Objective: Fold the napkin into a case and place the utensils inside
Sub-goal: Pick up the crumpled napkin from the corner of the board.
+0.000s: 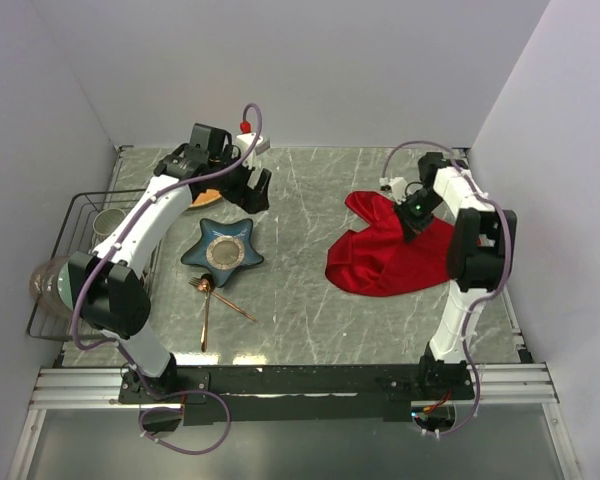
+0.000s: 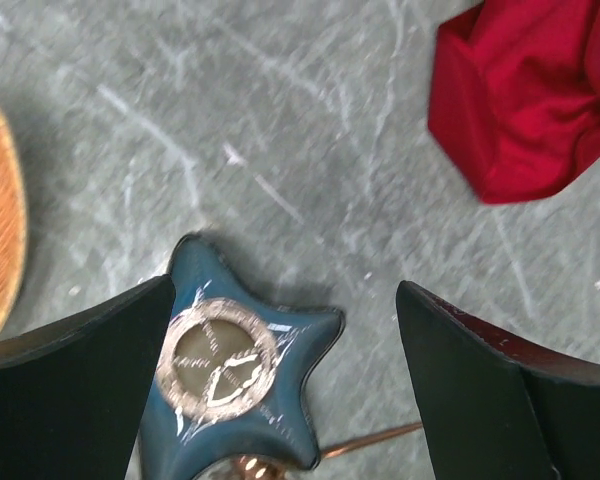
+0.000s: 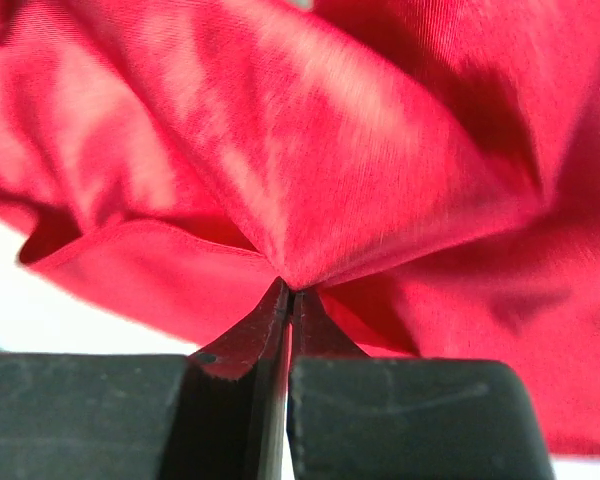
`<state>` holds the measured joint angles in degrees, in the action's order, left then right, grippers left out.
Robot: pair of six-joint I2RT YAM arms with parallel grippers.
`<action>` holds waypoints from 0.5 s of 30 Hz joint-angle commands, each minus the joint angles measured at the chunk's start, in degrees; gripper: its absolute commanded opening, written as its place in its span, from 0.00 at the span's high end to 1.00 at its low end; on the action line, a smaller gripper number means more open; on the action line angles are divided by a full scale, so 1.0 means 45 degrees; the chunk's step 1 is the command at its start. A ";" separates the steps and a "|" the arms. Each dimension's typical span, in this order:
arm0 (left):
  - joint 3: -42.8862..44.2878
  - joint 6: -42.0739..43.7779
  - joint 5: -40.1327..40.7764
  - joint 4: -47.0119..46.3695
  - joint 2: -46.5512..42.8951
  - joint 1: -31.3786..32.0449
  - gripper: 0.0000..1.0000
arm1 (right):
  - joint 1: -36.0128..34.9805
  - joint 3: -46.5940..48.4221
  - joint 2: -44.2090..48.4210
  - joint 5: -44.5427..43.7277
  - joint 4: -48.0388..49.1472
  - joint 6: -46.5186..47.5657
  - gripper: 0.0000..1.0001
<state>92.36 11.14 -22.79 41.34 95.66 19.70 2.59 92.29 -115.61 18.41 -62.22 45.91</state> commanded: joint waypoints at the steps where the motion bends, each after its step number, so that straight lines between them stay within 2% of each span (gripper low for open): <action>1: 0.0061 -0.0930 -0.1653 -0.2173 0.0479 0.0288 0.01 | 0.0614 -0.0157 0.2700 0.0829 -0.0997 -0.0454 1.00; 8: 0.0453 -0.1829 -0.2260 -0.4088 0.2664 0.2357 0.01 | 0.0987 -0.1989 0.5064 0.1005 -0.0980 -0.1099 1.00; 11: 0.0298 -0.2841 -0.2377 -0.4927 0.3272 0.3314 0.01 | 0.0948 -0.2577 0.5204 0.1317 -0.0608 -0.1705 1.00; 15: -0.0328 -0.4424 -0.2319 -0.6741 0.4034 0.3668 0.01 | 0.0928 -0.2793 0.4989 0.1553 -0.0413 -0.2389 1.00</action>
<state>91.48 -1.06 -30.92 21.50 112.33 35.31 7.14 80.90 -92.51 23.42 -65.01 39.38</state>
